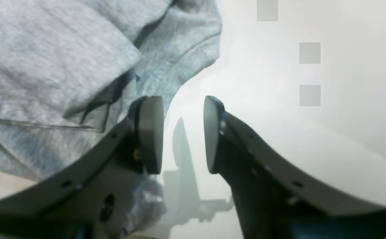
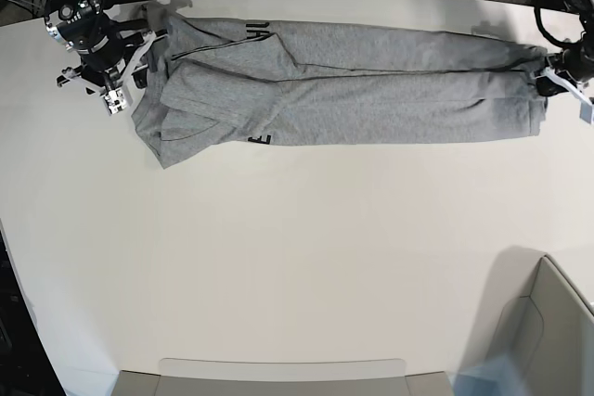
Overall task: Fold the T-shirt properly
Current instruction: 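Open both grippers and release the folded shirt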
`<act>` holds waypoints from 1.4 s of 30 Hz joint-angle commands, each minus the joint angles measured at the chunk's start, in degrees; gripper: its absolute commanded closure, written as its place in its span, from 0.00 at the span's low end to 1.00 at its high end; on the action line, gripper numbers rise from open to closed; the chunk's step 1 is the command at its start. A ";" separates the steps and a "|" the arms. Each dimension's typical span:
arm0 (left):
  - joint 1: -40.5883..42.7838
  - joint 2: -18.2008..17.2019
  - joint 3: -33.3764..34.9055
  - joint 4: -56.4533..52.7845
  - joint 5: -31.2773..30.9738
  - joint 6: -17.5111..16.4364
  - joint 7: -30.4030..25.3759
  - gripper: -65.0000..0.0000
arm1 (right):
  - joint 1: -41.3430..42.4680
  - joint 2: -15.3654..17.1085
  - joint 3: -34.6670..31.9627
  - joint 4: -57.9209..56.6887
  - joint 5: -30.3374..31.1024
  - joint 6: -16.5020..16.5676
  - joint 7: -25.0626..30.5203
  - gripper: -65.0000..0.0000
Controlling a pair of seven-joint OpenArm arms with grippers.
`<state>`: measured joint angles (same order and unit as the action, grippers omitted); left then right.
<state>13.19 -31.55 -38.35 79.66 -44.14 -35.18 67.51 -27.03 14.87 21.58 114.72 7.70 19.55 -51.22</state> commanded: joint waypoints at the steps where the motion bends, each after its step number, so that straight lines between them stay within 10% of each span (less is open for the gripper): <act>1: -0.31 -1.55 -0.29 0.56 -0.91 -0.21 -1.00 0.86 | 0.08 0.64 0.26 1.02 0.25 0.10 0.98 0.69; 10: 1.10 -1.81 5.07 2.76 -0.74 0.23 -4.69 0.75 | 0.08 0.99 0.26 0.84 0.25 0.10 0.98 0.69; 18: 1.27 -1.90 10.00 1.18 -1.09 17.11 -10.41 0.75 | -0.27 0.99 0.35 0.93 0.25 0.10 0.98 0.69; 25: 1.45 -1.72 4.02 1.27 -1.09 9.20 -10.41 0.75 | -0.36 0.99 0.35 0.93 0.25 0.10 0.98 0.69; 42: 4.08 -1.99 6.30 2.50 -0.83 8.94 -12.78 0.63 | 0.78 1.08 0.17 0.76 0.25 0.10 0.89 0.69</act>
<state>17.43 -32.21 -31.55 81.60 -44.99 -26.00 55.40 -26.55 15.33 21.54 114.63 7.73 19.55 -51.24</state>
